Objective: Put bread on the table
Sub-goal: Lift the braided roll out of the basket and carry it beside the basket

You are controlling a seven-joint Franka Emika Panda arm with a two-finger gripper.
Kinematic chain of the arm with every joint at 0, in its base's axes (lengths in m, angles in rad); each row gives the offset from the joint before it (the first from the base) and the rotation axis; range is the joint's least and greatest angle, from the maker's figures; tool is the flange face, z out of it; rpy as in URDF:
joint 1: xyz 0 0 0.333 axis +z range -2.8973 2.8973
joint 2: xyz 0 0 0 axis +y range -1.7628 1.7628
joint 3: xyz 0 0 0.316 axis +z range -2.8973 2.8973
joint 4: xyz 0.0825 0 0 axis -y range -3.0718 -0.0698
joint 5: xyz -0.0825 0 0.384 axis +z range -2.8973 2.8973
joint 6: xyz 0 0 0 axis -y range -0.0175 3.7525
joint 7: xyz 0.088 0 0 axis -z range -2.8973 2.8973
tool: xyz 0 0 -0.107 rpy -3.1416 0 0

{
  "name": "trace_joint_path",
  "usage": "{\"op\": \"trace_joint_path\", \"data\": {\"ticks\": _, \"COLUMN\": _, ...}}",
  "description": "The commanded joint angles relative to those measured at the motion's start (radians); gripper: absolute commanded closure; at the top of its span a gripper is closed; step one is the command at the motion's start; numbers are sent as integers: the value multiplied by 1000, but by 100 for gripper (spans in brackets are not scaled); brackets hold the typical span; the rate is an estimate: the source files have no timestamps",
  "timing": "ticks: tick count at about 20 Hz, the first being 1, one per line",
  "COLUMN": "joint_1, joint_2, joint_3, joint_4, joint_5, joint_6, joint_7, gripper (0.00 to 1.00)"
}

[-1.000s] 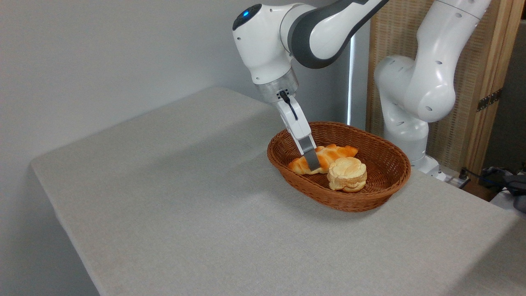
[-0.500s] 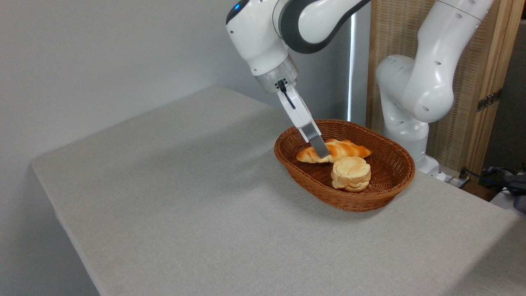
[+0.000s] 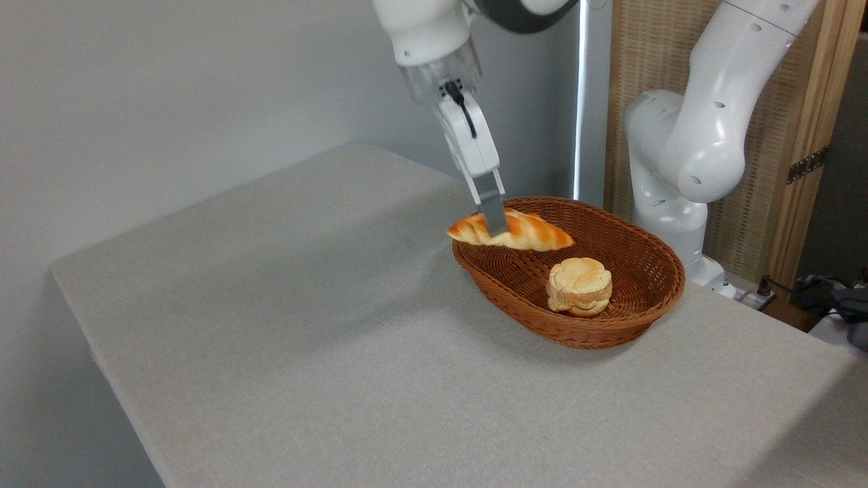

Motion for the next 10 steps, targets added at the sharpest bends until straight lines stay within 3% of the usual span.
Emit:
{"op": "trace_joint_path", "data": {"ticks": 1, "joint_1": -29, "joint_2": 139, "joint_3": 55, "joint_4": 186, "joint_5": -63, "joint_6": 36, "joint_7": 2, "gripper": 67}}
{"op": "trace_joint_path", "data": {"ticks": 10, "joint_1": -21, "joint_2": 513, "joint_3": 57, "joint_4": 487, "joint_5": -163, "joint_6": 118, "joint_7": -174, "gripper": 66}}
